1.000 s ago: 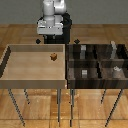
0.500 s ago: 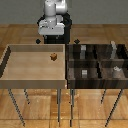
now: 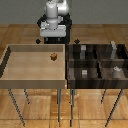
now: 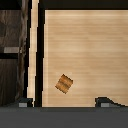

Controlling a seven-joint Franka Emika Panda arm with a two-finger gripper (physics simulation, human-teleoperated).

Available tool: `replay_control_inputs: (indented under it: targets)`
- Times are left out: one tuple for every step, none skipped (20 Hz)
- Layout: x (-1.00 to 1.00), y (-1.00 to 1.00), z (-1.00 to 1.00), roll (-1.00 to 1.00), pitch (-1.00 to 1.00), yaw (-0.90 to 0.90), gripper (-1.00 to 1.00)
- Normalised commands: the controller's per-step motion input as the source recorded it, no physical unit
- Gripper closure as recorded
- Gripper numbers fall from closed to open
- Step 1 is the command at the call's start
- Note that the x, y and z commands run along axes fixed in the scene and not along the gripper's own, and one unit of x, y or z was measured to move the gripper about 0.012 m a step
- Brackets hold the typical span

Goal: Place the loaf of bread into the appropriate compartment.

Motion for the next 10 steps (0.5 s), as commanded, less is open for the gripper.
replay_control_inputs:
  targets:
    - [0.0,0.0,-1.0,0.0,0.0,0.0,-1.0]
    - [0.0,0.0,0.0,0.0,0.0,0.0,-1.0]
    - [0.0,0.0,0.0,0.0,0.0,0.0,-1.0]
    - [0.0,0.0,-1.0,0.0,0.0,0.0,-1.0]
    - [0.0,0.0,-1.0,0.0,0.0,0.0,-1.0]
    - [0.0,0.0,-1.0,0.0,0.0,0.0,-1.0]
    - [0.0,0.0,-1.0,0.0,0.0,0.0,-1.0]
    - [0.0,0.0,-1.0,0.0,0.0,0.0,-1.0]
    - [0.0,0.0,-1.0,0.0,0.0,0.0,-1.0]
    - [0.0,0.0,-1.0,0.0,0.0,0.0,-1.0]
